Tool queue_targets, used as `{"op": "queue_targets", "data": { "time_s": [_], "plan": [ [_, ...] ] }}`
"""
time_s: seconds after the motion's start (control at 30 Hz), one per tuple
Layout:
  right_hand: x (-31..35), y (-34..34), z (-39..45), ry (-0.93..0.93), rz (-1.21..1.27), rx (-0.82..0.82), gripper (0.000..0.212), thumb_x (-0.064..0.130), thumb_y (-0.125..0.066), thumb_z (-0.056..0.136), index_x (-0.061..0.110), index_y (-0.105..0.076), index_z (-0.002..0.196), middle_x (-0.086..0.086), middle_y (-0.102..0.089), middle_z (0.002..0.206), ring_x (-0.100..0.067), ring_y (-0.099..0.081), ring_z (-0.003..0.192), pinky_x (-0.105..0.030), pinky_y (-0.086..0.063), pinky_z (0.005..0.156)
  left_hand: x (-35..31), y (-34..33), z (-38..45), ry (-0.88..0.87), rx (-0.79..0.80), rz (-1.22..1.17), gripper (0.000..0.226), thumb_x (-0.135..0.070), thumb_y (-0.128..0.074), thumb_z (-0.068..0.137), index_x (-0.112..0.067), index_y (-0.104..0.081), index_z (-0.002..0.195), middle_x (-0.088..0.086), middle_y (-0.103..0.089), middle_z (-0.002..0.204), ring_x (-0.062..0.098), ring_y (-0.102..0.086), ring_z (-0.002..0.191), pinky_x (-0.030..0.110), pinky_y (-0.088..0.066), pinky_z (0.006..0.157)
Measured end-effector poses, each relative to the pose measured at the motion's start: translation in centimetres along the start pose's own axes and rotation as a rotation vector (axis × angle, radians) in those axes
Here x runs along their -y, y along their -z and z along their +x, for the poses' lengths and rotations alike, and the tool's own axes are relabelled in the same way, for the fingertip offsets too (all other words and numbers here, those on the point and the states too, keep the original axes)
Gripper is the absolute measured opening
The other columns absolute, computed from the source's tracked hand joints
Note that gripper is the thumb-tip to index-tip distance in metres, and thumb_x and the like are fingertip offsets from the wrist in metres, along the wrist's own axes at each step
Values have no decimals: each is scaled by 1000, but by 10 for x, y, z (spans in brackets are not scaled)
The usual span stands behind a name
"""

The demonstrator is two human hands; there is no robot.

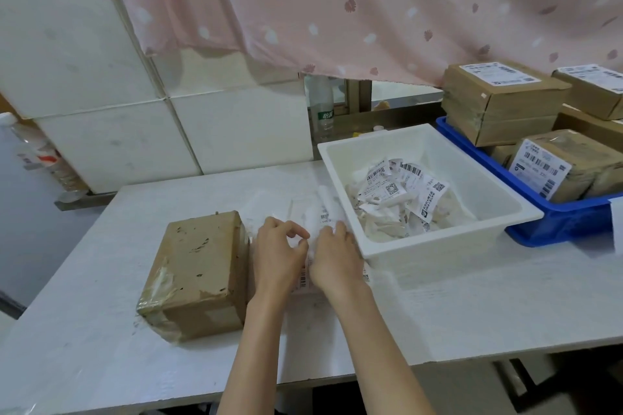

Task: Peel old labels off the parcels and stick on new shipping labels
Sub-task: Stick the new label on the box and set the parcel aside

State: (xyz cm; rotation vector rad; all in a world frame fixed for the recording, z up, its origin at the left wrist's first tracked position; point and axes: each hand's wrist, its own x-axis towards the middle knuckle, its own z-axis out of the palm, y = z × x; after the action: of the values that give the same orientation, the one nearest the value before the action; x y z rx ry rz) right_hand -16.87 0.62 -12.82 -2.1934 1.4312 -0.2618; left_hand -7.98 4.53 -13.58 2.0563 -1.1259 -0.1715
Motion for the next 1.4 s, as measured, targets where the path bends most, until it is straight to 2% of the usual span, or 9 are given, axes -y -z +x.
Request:
{"op": "queue_targets", "data": {
  "time_s": [0.13,0.27,0.57,0.77,0.87,0.97,1.07,1.2,1.4],
  "plan": [
    [-7,-2,6,30,43,-97,29,8,-58,87,6,-53,115,-10,-41,131,-31,-39,130,-38,-41,100,1,-2,0,33,65,33,14,-17,-62,90,-24,-74,91,-5,-49,91,6,-48,76,20,-36,61],
    [-12,-10,11,41,110,-129,23,5,-60,82,3,-62,105,-12,-44,133,-30,-35,134,-37,-39,104,2,-6,-2,96,101,17,22,-18,-57,92,-21,-72,107,2,-54,98,20,-59,89,33,-48,77],
    [-12,-22,4,43,245,-272,37,28,-72,84,5,-57,108,-8,-43,122,-26,-46,118,-37,-45,93,4,-11,-3,203,94,3,59,-17,-53,92,-8,-35,148,19,-65,101,32,-63,94,42,-51,81],
    [-16,-23,11,68,345,-303,18,20,-71,86,10,-60,96,4,-37,99,-22,-54,103,-37,-47,89,0,-5,-7,205,23,-127,29,-9,-54,92,-12,-50,121,-5,-57,73,8,-54,67,21,-37,56],
    [-17,-23,14,71,407,-340,12,23,-67,88,11,-64,89,5,-43,93,-23,-58,99,-39,-48,88,-3,-4,-7,240,1,-205,10,-19,-56,93,-11,-60,96,-5,-64,79,16,-60,76,29,-43,64],
    [-15,-23,13,102,451,-358,15,25,-64,91,11,-68,89,1,-55,95,-16,-59,87,-31,-48,80,-3,-5,-5,318,25,-485,20,-25,-60,94,-10,-67,82,0,-70,74,18,-62,67,29,-49,62],
    [-10,-20,5,153,586,-355,10,24,-64,91,15,-69,91,1,-59,87,-11,-61,72,-26,-50,70,-7,0,-6,400,68,-732,16,-20,-63,93,-6,-70,91,10,-70,74,16,-62,61,24,-50,52],
    [-5,-11,-6,209,765,-355,7,20,-66,91,17,-61,89,4,-60,66,-3,-60,54,-17,-46,56,-12,9,-6,429,106,-948,17,-14,-63,93,0,-69,99,10,-71,84,15,-71,74,18,-55,62],
    [-2,-5,-7,165,884,-355,13,21,-68,90,14,-68,79,8,-67,63,-3,-62,58,-12,-44,56,-15,14,-9,430,75,-1001,14,-12,-60,93,-2,-70,96,4,-70,84,17,-69,87,22,-57,74]
  ]
}}
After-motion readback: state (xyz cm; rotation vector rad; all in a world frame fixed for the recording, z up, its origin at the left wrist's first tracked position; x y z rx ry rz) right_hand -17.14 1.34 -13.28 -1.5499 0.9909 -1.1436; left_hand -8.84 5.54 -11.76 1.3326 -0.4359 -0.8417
